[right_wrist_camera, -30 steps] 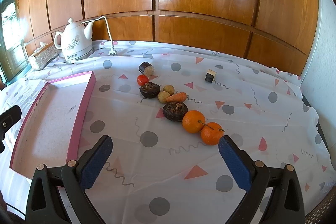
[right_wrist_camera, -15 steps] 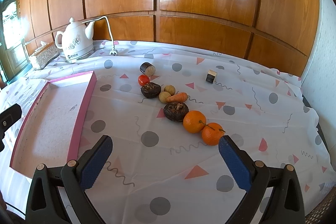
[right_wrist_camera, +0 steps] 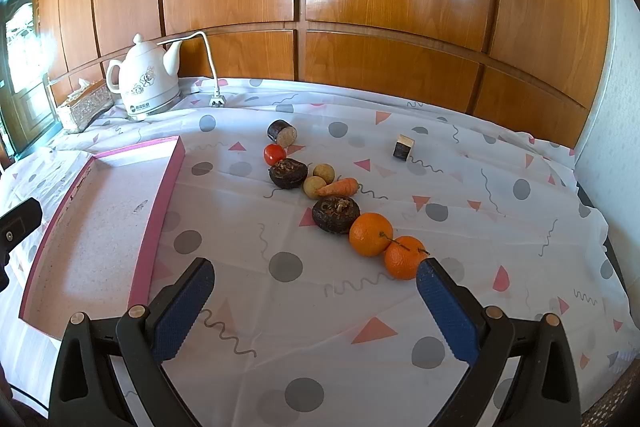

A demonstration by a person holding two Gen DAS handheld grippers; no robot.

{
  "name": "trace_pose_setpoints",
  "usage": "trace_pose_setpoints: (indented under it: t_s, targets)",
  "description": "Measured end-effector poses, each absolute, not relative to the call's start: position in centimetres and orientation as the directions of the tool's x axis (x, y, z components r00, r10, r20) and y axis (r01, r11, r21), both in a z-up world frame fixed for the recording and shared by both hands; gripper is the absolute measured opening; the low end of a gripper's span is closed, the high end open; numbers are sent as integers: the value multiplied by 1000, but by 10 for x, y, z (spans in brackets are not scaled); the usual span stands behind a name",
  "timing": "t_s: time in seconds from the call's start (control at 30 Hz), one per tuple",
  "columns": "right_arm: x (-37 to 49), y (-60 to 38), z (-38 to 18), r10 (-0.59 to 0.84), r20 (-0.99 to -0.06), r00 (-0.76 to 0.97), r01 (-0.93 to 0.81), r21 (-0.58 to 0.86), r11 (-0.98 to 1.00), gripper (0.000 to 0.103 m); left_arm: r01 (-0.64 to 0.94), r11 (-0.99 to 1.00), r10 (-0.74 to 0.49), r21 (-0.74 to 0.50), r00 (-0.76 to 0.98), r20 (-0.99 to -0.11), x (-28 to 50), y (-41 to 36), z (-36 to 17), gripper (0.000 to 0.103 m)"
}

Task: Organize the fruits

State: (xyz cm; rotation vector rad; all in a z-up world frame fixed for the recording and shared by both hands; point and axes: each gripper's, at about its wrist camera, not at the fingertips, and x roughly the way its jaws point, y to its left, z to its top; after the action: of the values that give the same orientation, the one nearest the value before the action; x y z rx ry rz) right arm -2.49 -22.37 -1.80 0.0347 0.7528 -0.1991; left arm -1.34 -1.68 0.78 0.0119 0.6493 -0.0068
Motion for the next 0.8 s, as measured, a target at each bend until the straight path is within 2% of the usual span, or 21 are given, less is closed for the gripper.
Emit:
trace_pose_setpoints:
  t_s: [0.4, 0.47, 0.6, 0.8]
  targets:
    - [-13, -236, -22, -134, -710, 691, 140, -50, 989, 103, 34, 999, -21, 10, 783, -622, -8, -21, 3, 103]
    - [-11, -242, -23, -123, -722, 681, 131, -45, 990, 103, 66, 998, -66, -24, 775, -628, -6, -20, 2, 103]
    - [-3, -271, -21, -124, -745, 655, 146, -36, 989, 102, 163, 971, -239, -176, 742, -626, -2, -14, 1, 103]
    - [9, -327, -14, -155, -795, 587, 198, -44, 979, 102, 212, 957, -289, -196, 676, -678, 7, -29, -5, 103]
